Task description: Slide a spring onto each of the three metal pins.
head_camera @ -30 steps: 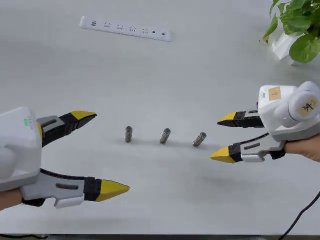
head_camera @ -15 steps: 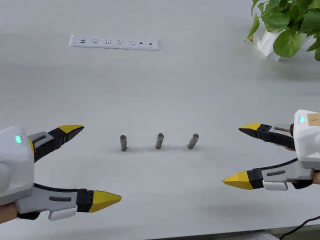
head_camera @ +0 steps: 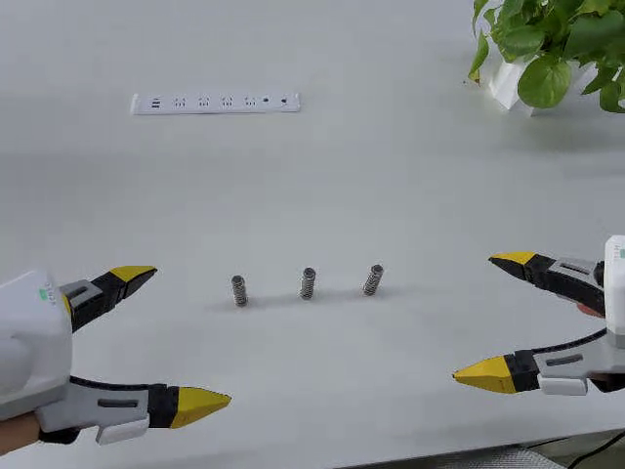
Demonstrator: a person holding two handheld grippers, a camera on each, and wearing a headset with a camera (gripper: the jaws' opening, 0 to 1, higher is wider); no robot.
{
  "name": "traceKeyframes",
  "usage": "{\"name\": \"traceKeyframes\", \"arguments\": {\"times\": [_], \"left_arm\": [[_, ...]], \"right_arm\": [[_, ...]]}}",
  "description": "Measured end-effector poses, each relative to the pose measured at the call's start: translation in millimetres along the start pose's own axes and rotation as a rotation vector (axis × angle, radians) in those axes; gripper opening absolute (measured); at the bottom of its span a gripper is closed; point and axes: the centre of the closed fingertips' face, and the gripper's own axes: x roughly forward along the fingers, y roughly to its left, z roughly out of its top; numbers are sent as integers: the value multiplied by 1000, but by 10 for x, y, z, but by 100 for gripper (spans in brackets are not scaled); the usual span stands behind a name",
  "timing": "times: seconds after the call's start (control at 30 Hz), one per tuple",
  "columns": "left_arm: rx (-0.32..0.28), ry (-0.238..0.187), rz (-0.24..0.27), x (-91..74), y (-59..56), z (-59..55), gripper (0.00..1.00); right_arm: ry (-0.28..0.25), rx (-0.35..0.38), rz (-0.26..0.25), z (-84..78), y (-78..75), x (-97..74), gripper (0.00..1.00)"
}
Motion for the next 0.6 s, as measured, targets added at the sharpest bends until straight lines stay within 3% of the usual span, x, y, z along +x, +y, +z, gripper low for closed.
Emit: {"name": "traceKeyframes", "arguments": {"times": [0.6], "left_arm": [[-9, -5, 0, -2, -7, -4, 99]], "right_arm": [[5, -11, -3, 17, 10, 5, 98]]}}
